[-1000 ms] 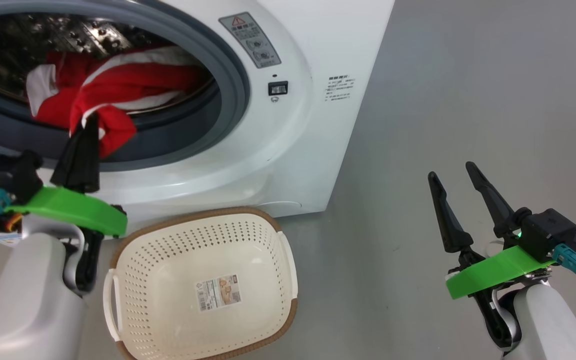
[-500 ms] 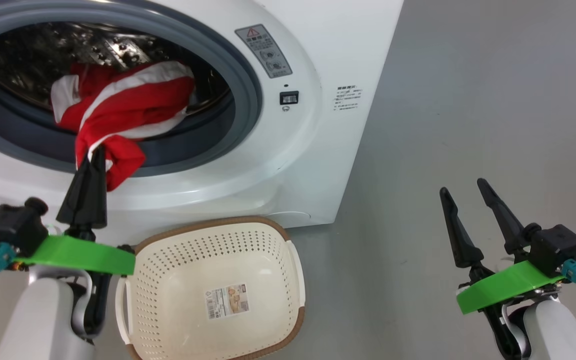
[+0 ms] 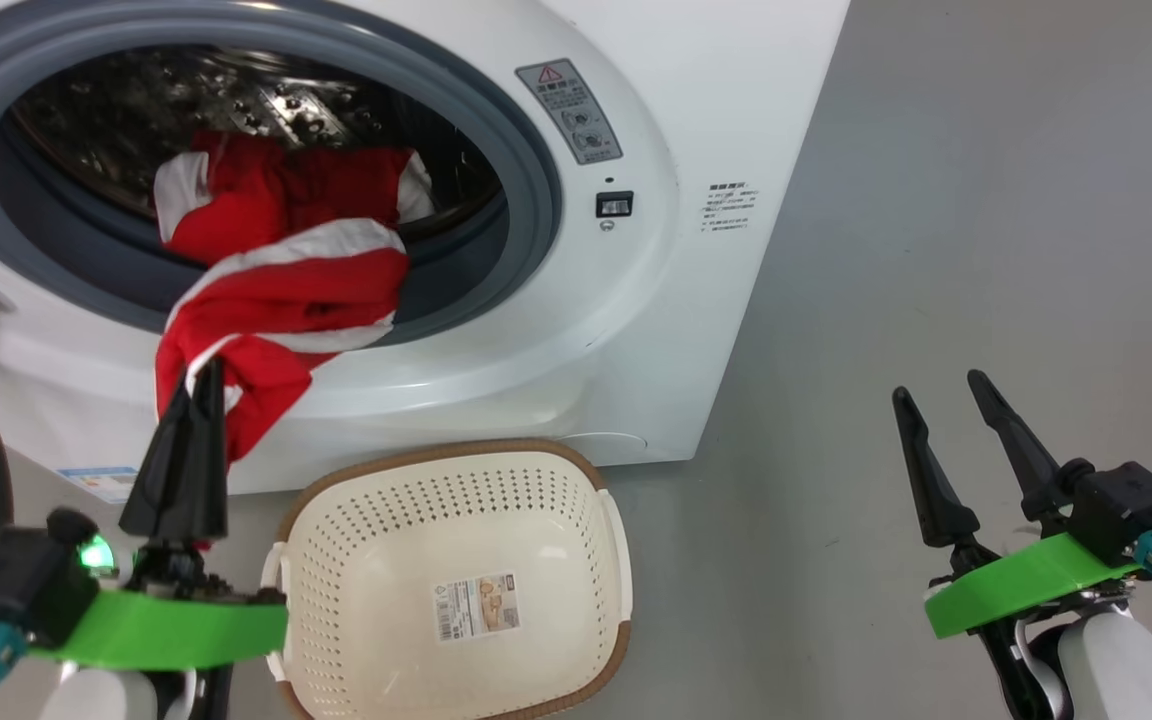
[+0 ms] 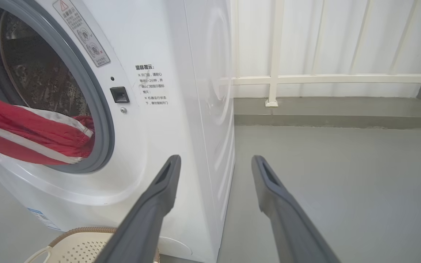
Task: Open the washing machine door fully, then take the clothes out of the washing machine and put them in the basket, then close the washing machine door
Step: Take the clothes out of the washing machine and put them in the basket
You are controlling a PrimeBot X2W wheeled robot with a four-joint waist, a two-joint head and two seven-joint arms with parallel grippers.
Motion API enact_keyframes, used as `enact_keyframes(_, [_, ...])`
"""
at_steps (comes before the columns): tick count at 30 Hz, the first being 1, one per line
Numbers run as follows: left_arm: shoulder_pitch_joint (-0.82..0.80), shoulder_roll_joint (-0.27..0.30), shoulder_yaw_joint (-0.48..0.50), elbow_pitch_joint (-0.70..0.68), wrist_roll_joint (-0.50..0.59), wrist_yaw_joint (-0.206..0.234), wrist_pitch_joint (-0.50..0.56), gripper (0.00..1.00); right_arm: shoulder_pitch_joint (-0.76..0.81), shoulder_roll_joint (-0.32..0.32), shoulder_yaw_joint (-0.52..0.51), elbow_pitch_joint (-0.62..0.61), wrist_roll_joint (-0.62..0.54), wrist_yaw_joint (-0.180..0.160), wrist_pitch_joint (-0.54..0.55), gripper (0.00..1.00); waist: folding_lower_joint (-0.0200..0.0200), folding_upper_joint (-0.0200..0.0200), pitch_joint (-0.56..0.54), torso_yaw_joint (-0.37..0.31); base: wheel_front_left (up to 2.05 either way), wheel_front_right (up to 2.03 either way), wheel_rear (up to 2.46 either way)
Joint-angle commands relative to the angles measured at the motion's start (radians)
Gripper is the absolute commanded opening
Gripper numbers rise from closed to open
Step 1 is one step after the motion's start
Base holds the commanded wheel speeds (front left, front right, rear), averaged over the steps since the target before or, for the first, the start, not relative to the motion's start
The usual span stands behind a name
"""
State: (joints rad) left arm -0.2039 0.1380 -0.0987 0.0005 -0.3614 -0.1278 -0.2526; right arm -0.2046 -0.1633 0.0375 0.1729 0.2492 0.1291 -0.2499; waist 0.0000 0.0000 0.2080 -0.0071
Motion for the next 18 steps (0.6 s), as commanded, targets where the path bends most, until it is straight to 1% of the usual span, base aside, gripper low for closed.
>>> enact_keyframes(1, [0.023,0.015,0.042,-0.072,0.016,-0.003,-0.009,0.00,0.008,-0.012,0.015,-0.027,0.005,0.002,-0.012,1.00,0.0000,0.0000,0.002,0.004,0.00,0.00,0.00])
enact_keyframes(2, [0.023,0.015,0.042,-0.072,0.016,-0.003,-0.009,0.00,0.008,-0.012,0.015,-0.027,0.005,0.002,-0.012,1.00,0.0000,0.0000,0.002,0.004,0.00,0.00,0.00])
enact_keyframes(6, [0.071,0.001,0.039,-0.146,0.034,-0.003,-0.009,0.00,0.008,-0.013,0.015,-0.031,0.005,0.002,-0.012,1.00,0.0000,0.0000,0.009,0.008,0.00,0.00,0.00])
enact_keyframes(10, [0.103,-0.012,0.006,-0.174,0.048,-0.003,-0.009,0.00,0.004,-0.013,0.017,-0.031,0.004,0.002,-0.012,1.00,0.0000,0.0000,0.020,0.008,0.00,0.00,0.00])
enact_keyframes(14, [0.117,-0.022,-0.020,-0.118,0.040,-0.003,-0.009,0.00,-0.006,-0.011,0.021,-0.031,0.005,0.002,-0.012,1.00,0.0000,0.0000,0.032,0.001,0.00,0.00,0.00])
enact_keyframes(18, [0.110,-0.031,-0.053,-0.015,0.002,-0.003,-0.009,0.00,-0.017,-0.007,0.025,-0.032,0.004,0.002,-0.012,1.00,0.0000,0.0000,0.049,-0.009,0.00,0.00,0.00])
